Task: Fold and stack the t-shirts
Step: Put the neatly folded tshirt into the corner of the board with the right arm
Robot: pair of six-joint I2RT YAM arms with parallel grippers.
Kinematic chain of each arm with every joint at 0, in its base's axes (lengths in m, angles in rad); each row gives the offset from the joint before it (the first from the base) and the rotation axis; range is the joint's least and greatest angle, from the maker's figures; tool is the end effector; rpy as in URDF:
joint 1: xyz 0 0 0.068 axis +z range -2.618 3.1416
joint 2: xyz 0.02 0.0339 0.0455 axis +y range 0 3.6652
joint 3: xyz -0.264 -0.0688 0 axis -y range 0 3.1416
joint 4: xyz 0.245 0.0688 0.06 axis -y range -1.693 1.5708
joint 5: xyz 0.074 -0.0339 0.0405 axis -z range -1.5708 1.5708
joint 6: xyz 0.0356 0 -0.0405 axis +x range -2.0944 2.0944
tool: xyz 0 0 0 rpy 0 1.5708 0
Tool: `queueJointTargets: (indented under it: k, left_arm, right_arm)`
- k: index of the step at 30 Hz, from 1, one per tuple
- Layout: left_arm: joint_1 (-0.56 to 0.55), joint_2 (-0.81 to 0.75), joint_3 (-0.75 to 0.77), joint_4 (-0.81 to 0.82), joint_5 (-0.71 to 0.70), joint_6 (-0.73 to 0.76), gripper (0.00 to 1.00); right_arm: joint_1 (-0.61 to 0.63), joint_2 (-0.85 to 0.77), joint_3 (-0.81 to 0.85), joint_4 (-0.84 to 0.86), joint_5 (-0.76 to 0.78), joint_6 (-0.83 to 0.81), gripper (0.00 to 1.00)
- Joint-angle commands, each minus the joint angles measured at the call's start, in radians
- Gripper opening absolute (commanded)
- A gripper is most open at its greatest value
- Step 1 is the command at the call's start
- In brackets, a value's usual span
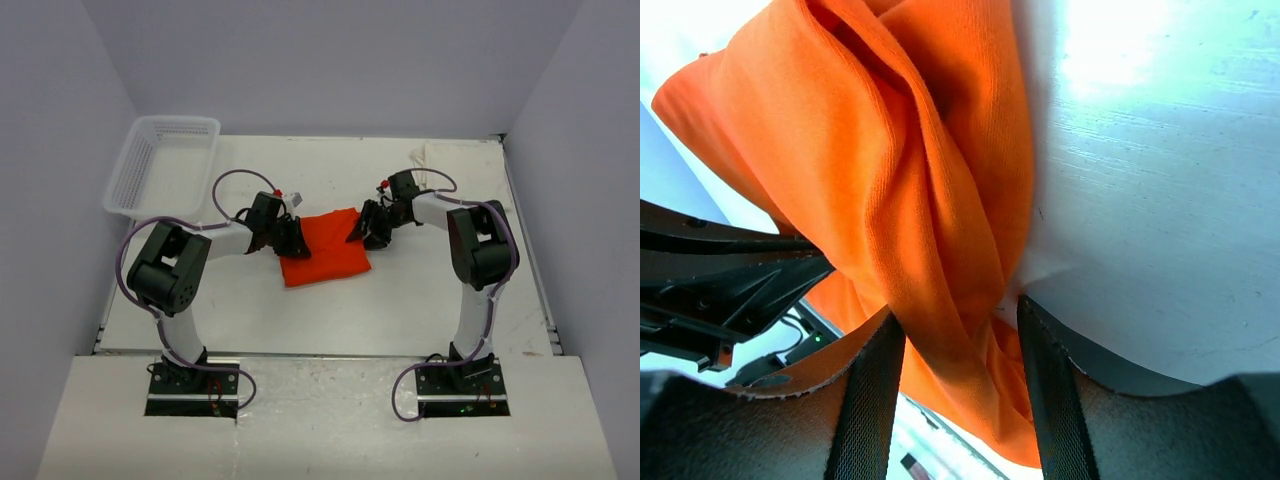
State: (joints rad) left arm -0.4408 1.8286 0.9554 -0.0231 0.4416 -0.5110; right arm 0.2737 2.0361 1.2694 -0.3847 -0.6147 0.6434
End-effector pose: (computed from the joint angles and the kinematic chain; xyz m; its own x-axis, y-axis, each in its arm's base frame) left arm 0.3164 -0.1661 0.1366 -0.9228 -0.0535 -0.3815 0.2016 0.7768 -0.5966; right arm 0.3781 0.1275 0.1285 -0.9716 0.2363 -0.0098 0.1700 0.7266 0.6657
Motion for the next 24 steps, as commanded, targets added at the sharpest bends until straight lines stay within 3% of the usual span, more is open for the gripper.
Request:
queueJointTargets:
  k: [1,18,21,24]
  left_arm:
    - [-0.006,-0.011,-0.021,-0.017,0.009,0.037,0.10]
    - [-0.006,-0.015,-0.021,-0.005,0.025,0.037,0.11]
    - [-0.006,-0.015,-0.017,-0.009,0.026,0.040,0.11]
    - [-0.006,-0.014,-0.018,-0.011,0.025,0.045,0.11]
  right_arm:
    - [-0.007,0.050,-0.015,-0.042,0.078,-0.057,0.51]
    - [0.041,0.110,0.045,-0.066,0.018,-0.056,0.47]
    - [0.048,0.115,0.044,-0.060,0.029,-0.048,0.41]
    - [0.048,0.093,0.039,-0.062,0.050,-0.042,0.25]
